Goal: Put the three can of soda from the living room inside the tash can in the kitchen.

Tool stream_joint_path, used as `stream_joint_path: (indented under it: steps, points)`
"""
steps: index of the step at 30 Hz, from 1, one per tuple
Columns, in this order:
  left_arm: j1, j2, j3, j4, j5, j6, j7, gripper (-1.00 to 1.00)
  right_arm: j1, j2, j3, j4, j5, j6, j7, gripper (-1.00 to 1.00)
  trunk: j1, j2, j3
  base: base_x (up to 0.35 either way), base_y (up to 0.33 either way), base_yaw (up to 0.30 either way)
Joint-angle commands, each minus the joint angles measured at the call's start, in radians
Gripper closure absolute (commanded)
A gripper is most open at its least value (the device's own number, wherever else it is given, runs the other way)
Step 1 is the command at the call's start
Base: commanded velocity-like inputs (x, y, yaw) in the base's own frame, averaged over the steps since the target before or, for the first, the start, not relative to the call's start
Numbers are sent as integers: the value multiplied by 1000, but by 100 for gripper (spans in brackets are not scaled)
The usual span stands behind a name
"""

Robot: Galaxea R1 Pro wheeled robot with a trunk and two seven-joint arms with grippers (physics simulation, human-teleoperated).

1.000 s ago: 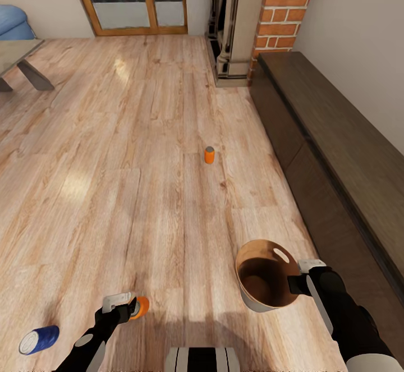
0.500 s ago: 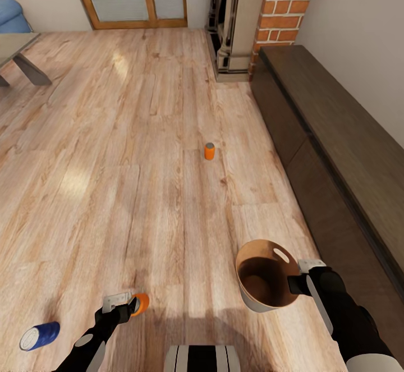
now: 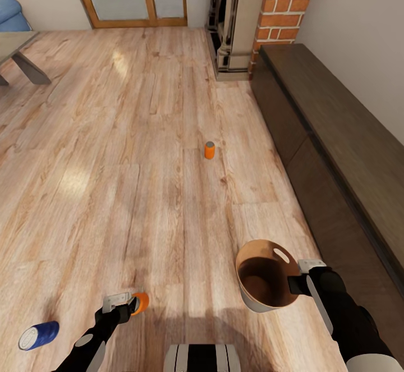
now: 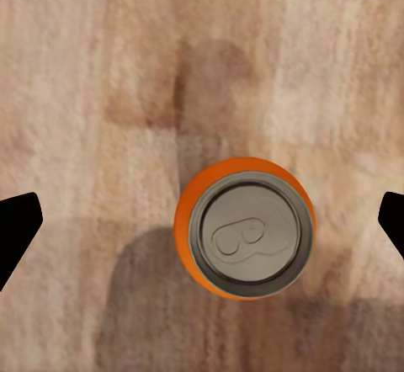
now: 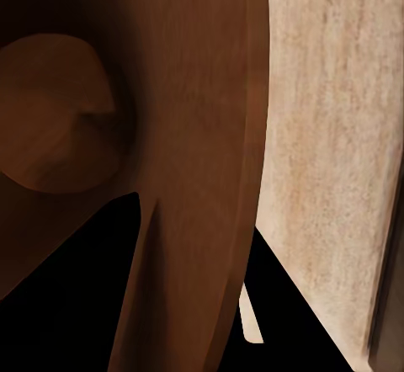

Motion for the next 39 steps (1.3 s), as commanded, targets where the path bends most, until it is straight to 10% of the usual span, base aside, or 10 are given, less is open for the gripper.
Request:
stream_joint_path:
  steps: [1,39]
  points:
    - [0,0,0,0,0,0,0,-100,0,0,1,0,-11,0,1,100,4,-7,-3,0,0,0]
    - [0,0,-51,0,0,0,0,-100,-1,0,2,0,-11,0,1,100,23,-42,-19,0,-17,0]
